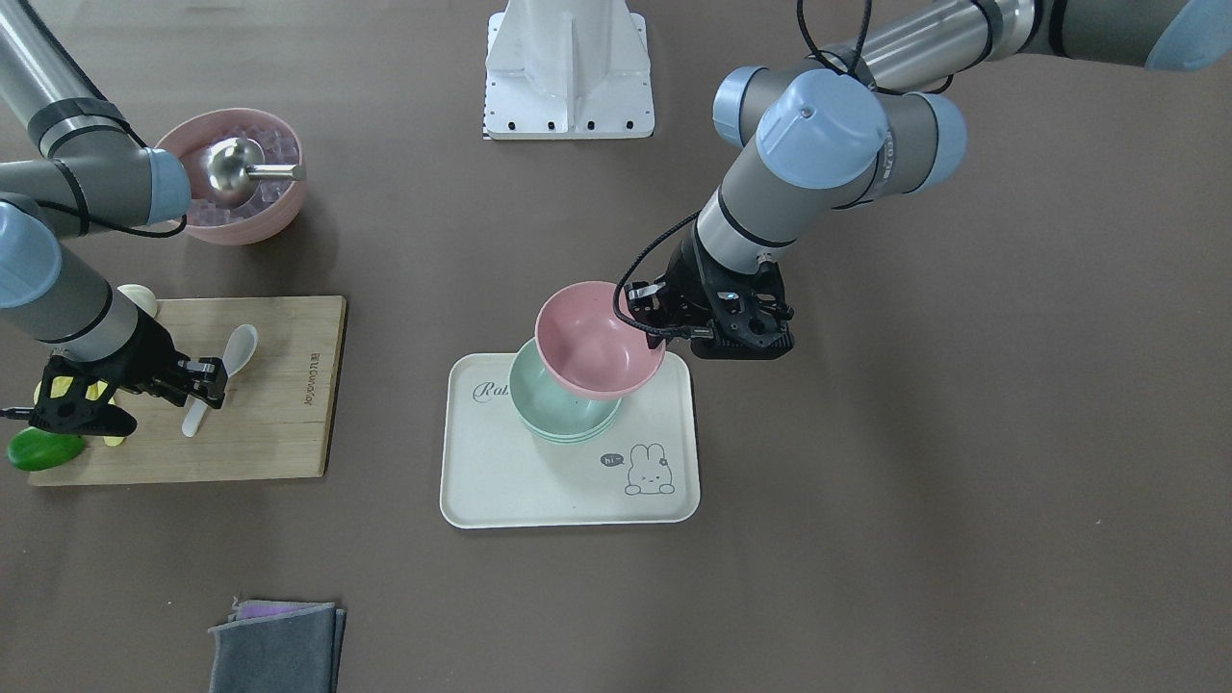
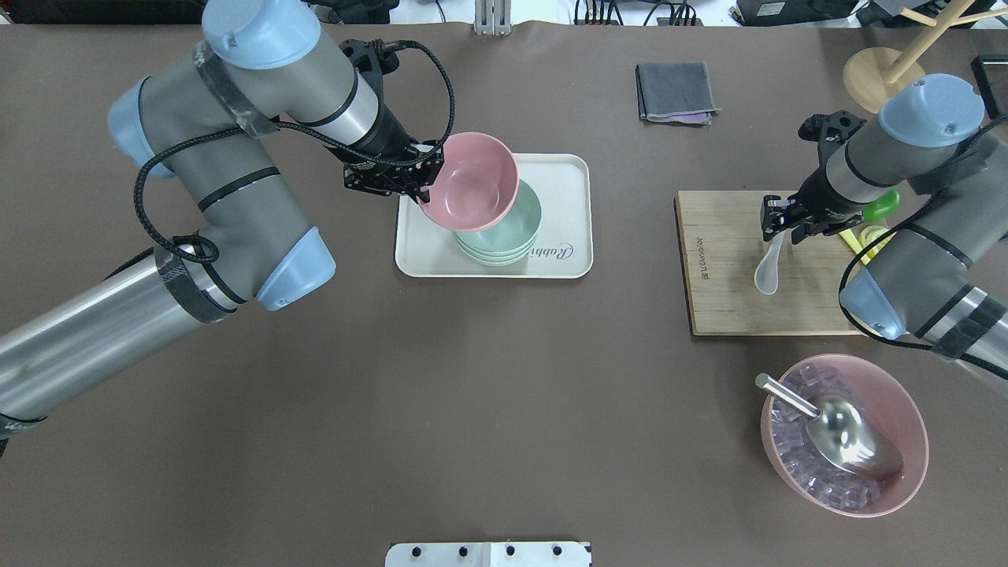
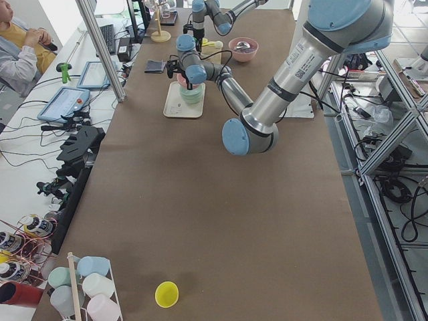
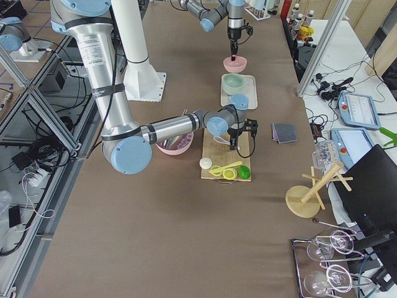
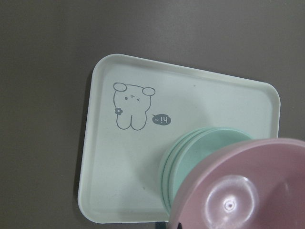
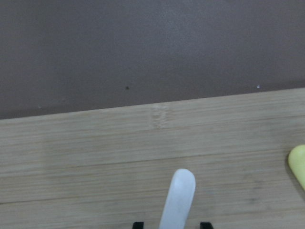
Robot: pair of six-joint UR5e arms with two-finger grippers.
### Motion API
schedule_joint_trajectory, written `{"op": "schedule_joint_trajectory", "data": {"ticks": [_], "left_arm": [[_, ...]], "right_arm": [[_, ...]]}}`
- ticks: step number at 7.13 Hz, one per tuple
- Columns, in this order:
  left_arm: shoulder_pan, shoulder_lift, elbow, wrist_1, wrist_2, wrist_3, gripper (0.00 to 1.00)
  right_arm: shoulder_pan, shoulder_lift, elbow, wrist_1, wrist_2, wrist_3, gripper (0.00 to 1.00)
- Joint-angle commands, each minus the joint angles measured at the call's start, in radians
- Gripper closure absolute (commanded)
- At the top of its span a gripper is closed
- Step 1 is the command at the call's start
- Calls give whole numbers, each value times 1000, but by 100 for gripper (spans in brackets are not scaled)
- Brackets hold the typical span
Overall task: Stack pink bowl on green and place spoon
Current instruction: 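Carry pink bowl onto green bowls while right gripper grasps white spoon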
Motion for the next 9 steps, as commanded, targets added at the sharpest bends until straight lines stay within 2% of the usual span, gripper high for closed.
{"op": "schedule_joint_trajectory", "data": {"ticks": [1,3,5,6,9], "left_arm": [[15,-5,12,-9,16,6,100],[32,-23,24,-3,19,0,100],[37,-104,133,-9,42,0,100],[37,-106,141,-9,43,0,100],[40,-111,156,-19,43,-5,100]], "right_arm": [[-5,0,6,0,12,13,58],[-5,1,6,0,19,13,58],[-5,1,8,0,19,13,62],[-5,1,8,0,19,13,69],[-8,1,10,0,19,13,98]]}}
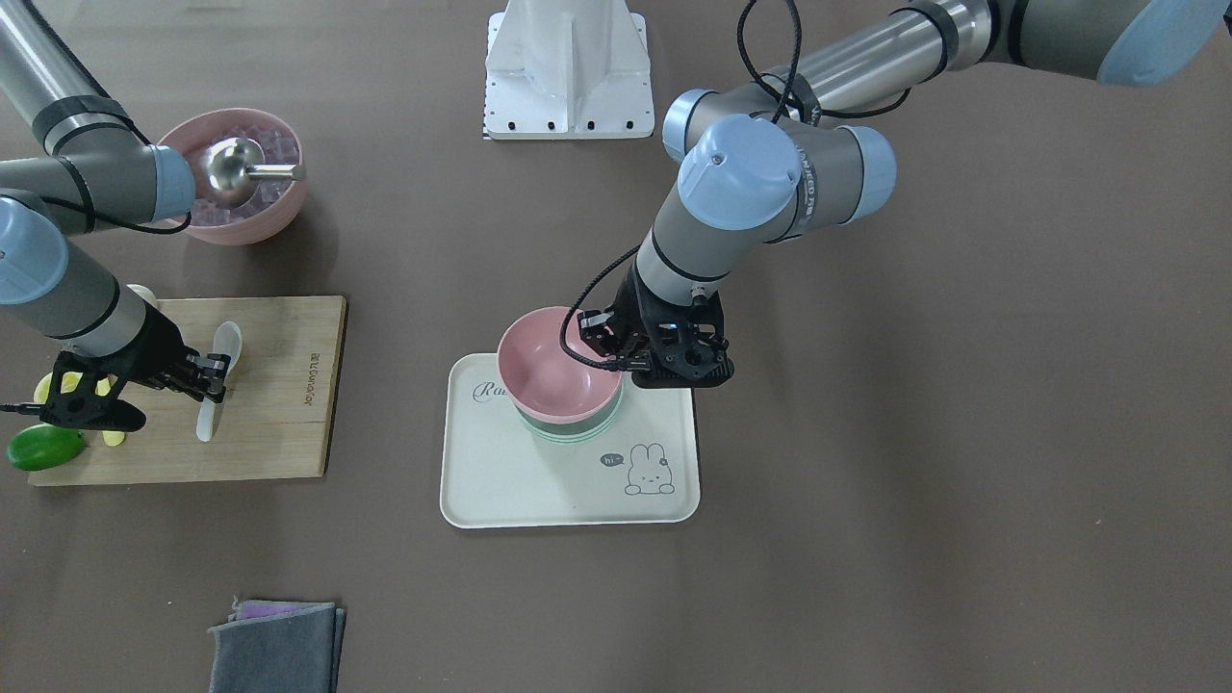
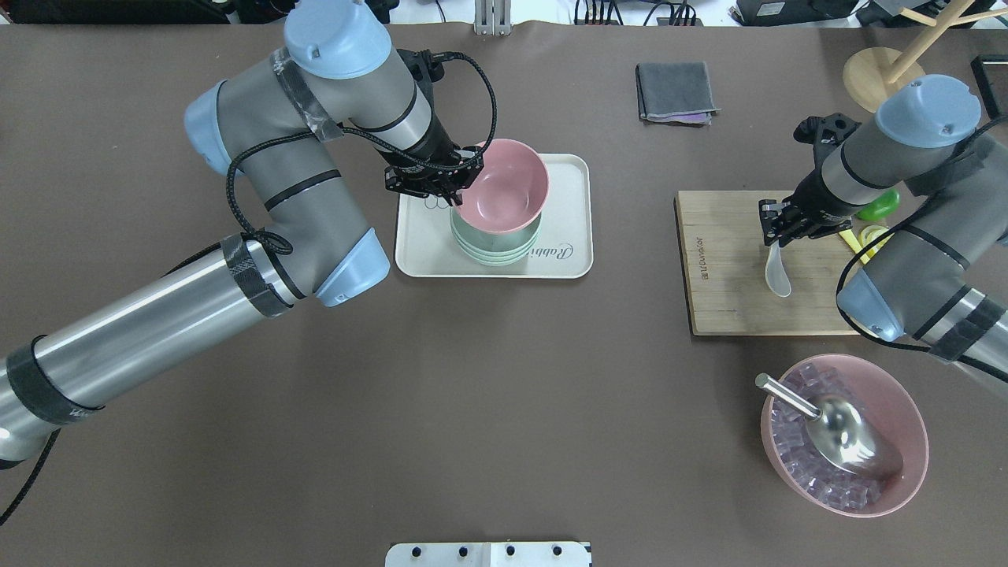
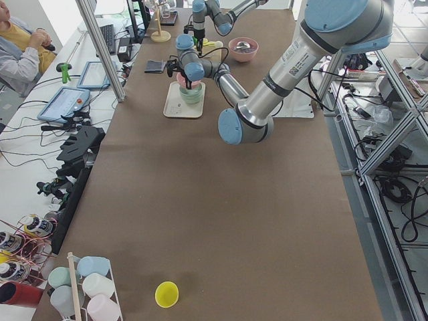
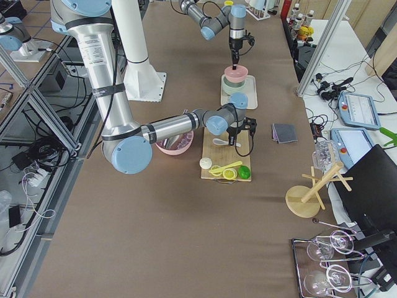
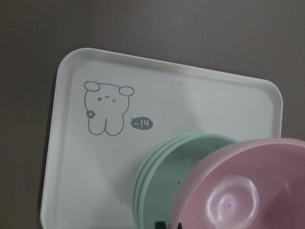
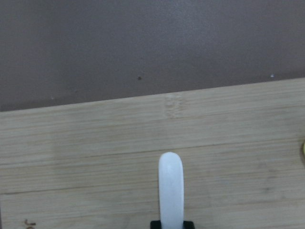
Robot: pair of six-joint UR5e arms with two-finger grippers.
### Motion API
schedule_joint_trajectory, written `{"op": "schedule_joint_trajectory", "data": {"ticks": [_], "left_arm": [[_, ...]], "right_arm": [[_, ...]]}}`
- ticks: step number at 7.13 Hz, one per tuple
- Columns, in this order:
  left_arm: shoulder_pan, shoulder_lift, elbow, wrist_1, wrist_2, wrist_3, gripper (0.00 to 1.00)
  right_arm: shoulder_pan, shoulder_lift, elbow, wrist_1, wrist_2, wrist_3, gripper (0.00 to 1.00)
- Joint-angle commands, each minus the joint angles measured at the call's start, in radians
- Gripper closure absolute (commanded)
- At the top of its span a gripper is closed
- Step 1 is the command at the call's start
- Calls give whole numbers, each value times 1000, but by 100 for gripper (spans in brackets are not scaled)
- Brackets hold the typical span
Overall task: Stack pink bowl on green and place spoon
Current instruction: 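Release pink bowl with left gripper while right carries spoon toward tray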
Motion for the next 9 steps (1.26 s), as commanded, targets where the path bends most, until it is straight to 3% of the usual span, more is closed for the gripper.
{"op": "schedule_joint_trajectory", "data": {"ticks": [1,2,5,6,7,9], "left_arm": [[4,-5,6,-27,0,-1,100],[5,3,9,-36,0,9,5],[-10,9,-14,-75,6,9,2],[-25,108,-110,-87,-16,11,3],[-53,271,-242,-167,-56,13,3],[-193,547,-303,-356,-330,14,3]], "right_arm": [[-2,3,3,0,0,-2,100],[-2,6,3,0,0,-2,100],[-5,128,-11,-20,0,26,100],[-11,203,-22,-25,-1,105,100],[-23,291,-36,-37,-5,220,100],[-87,417,-43,-38,-35,426,100]]}}
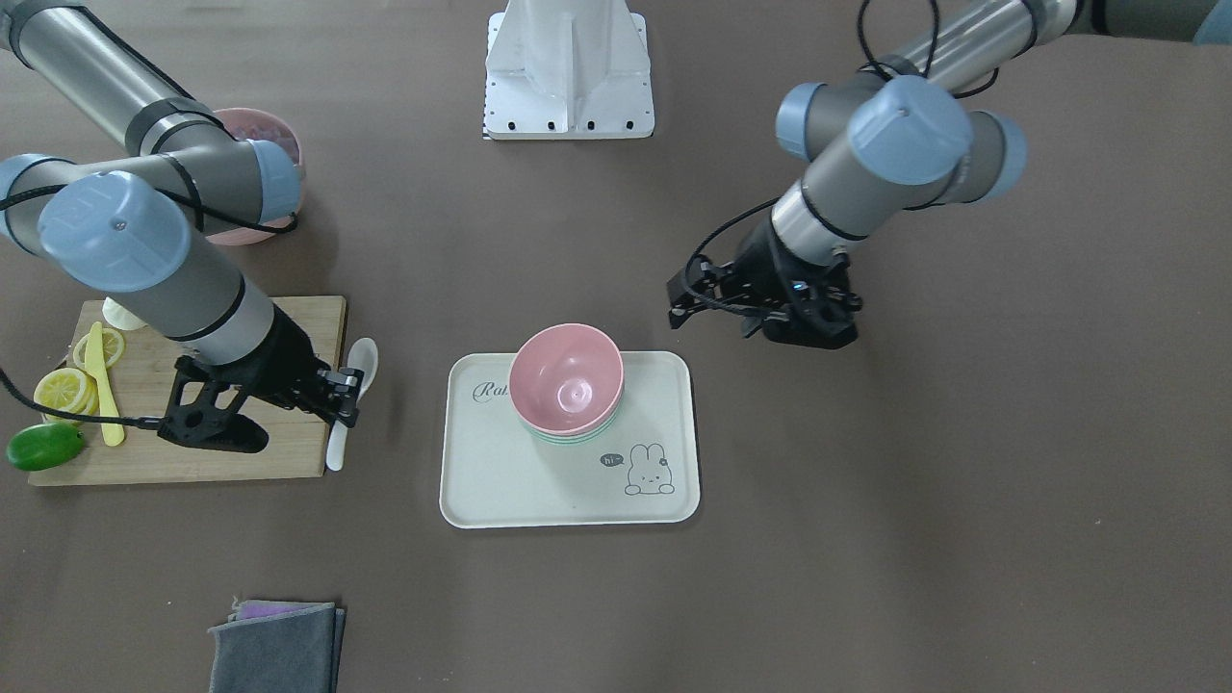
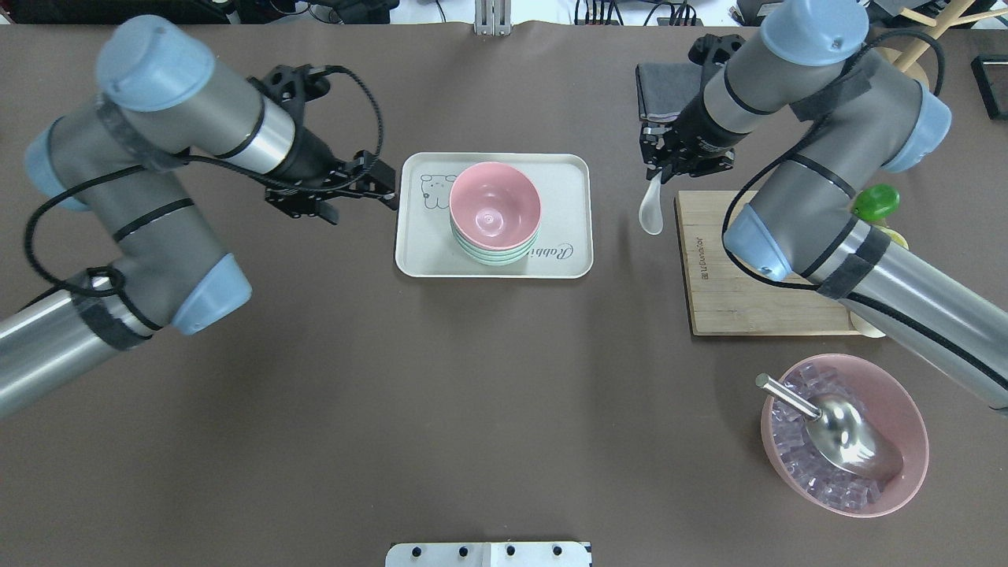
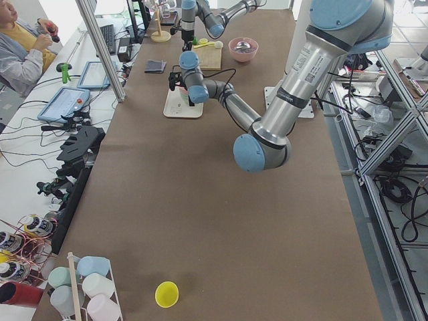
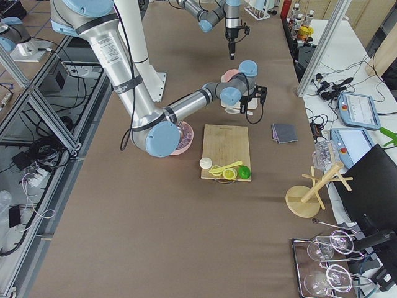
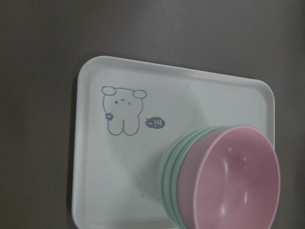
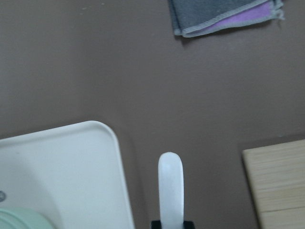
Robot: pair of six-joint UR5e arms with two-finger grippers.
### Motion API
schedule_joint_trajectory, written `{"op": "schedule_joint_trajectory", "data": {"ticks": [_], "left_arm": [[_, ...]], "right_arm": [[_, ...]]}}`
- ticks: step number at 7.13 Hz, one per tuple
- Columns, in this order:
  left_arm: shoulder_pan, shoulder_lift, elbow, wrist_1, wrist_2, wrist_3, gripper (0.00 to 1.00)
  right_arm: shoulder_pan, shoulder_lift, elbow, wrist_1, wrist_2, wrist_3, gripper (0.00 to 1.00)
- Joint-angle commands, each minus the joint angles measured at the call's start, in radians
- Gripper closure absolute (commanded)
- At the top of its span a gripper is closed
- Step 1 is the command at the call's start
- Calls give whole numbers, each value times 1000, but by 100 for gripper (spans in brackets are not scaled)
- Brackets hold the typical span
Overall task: Stack pink bowl on green and place spoon
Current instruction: 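Release pink bowl with left gripper while right carries spoon toward tray, then lower the white spoon into the pink bowl and open the right gripper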
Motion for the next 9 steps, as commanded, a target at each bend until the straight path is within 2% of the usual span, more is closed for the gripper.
{"op": "schedule_joint_trajectory", "data": {"ticks": [1,2,4,5,6,7,8,9], "left_arm": [[-136,235,-46,-157,-223,1,3],[-140,275,-45,-194,-212,-3,2],[-137,274,-22,-187,-156,0,2],[-135,265,-13,-187,-156,-2,2],[-135,263,-16,-185,-138,-8,2],[-140,280,-31,-190,-91,-8,2],[-149,301,-46,-190,-93,1,2],[-176,329,-43,-188,-92,4,2]], "right_arm": [[-78,144,-44,-1,-71,189,100],[-106,222,-106,2,-116,263,100],[-131,263,-144,8,-145,282,100],[-131,265,-144,10,-145,287,43],[-137,263,-139,16,-149,285,0],[-131,249,-117,15,-132,279,0],[-87,140,-18,10,-80,244,0],[0,-16,100,5,6,96,0]]}}
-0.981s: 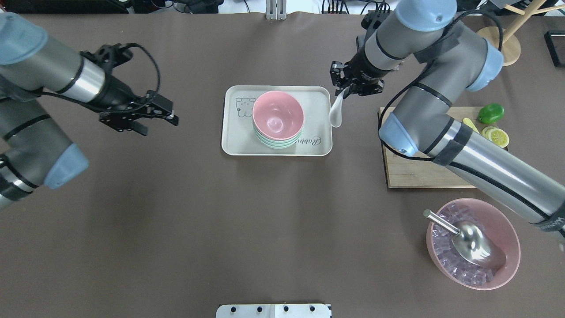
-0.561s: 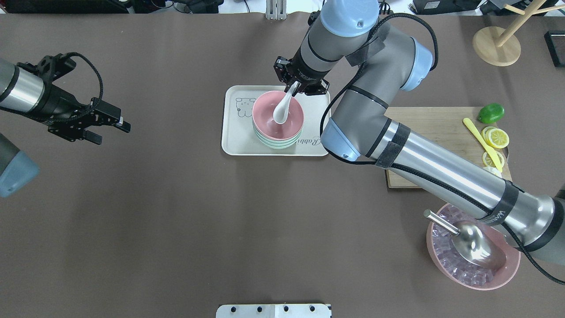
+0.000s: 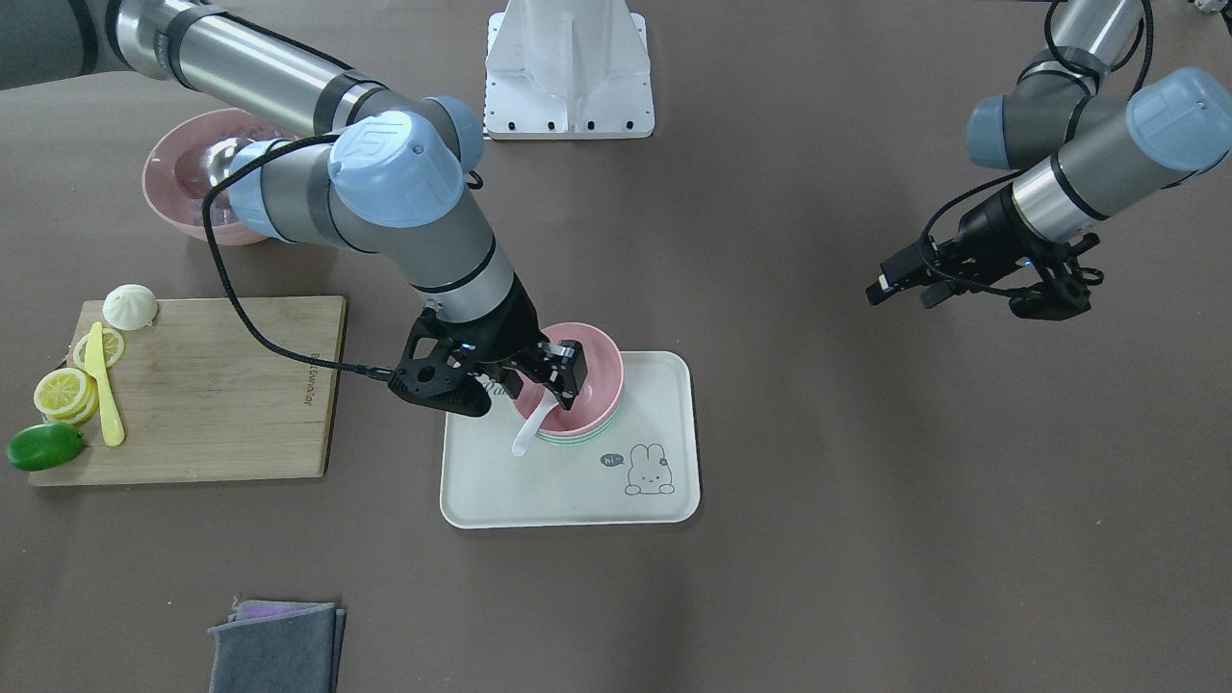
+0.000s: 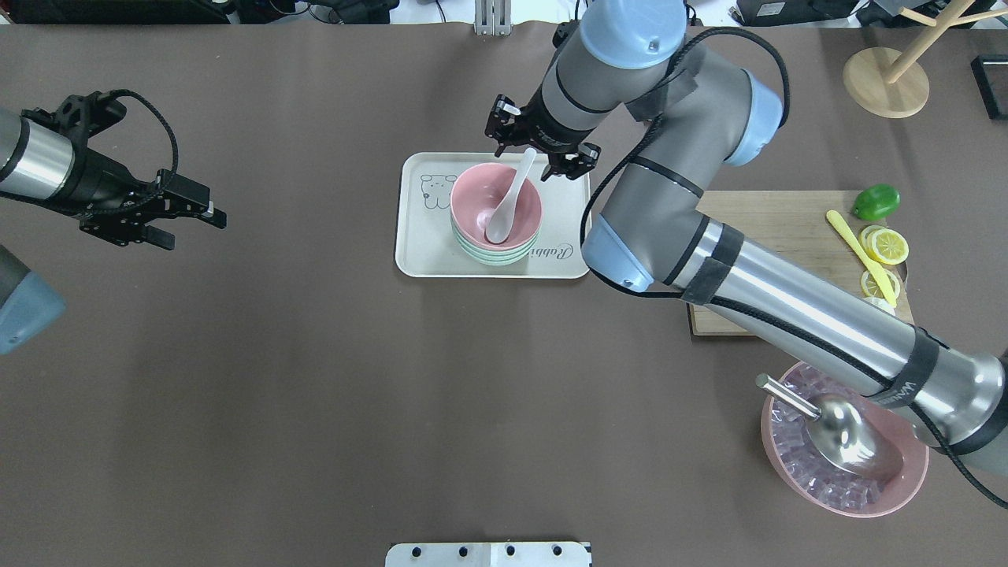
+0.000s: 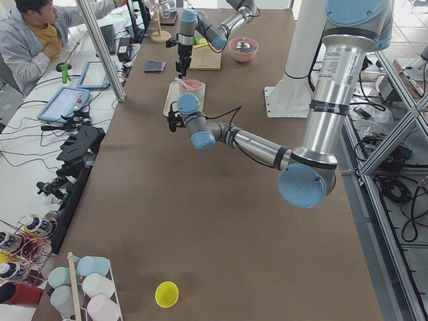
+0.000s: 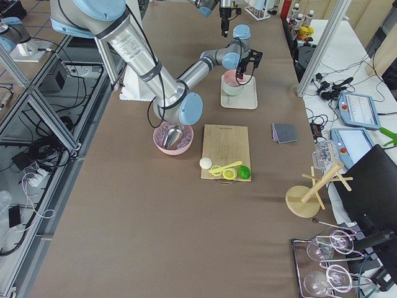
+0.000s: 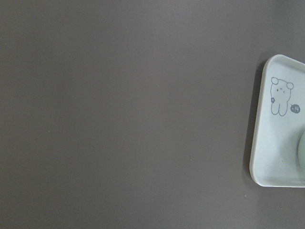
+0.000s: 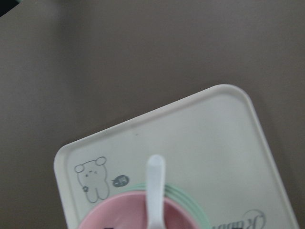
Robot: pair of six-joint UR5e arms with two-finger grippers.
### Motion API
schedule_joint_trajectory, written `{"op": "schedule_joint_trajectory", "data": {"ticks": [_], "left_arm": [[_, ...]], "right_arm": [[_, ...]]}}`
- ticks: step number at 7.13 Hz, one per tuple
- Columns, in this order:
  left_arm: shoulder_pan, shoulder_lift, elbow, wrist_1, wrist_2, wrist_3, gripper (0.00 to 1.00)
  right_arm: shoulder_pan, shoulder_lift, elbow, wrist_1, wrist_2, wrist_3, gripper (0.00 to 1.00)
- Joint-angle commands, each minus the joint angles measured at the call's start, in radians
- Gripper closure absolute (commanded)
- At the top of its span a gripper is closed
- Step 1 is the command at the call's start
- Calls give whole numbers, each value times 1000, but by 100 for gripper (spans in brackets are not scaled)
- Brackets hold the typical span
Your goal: Stack pink bowl on green and place spoon
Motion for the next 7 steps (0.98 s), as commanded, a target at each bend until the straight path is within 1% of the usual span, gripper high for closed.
{"op": "schedule_joint_trajectory", "data": {"ticks": [1,2,3,4,5,6,7], "left_arm": [[-67,92,-9,-1,13,36,2],[-139,211,-17,1,13,306,2],[-202,292,-8,5,16,532,2],[-268,333,-4,23,16,657,2],[-313,343,-3,98,16,774,2],[-360,343,-4,175,43,886,2],[-388,338,-9,288,61,986,2]], "right_arm": [[192,-272,141,-5,151,-315,0],[280,-356,126,-10,159,-547,0],[346,-416,92,-20,160,-736,0],[401,-479,69,-20,176,-899,0],[472,-524,49,-22,217,-1014,0],[550,-573,31,-22,251,-1144,0],[601,-601,9,-23,251,-1267,0]]}}
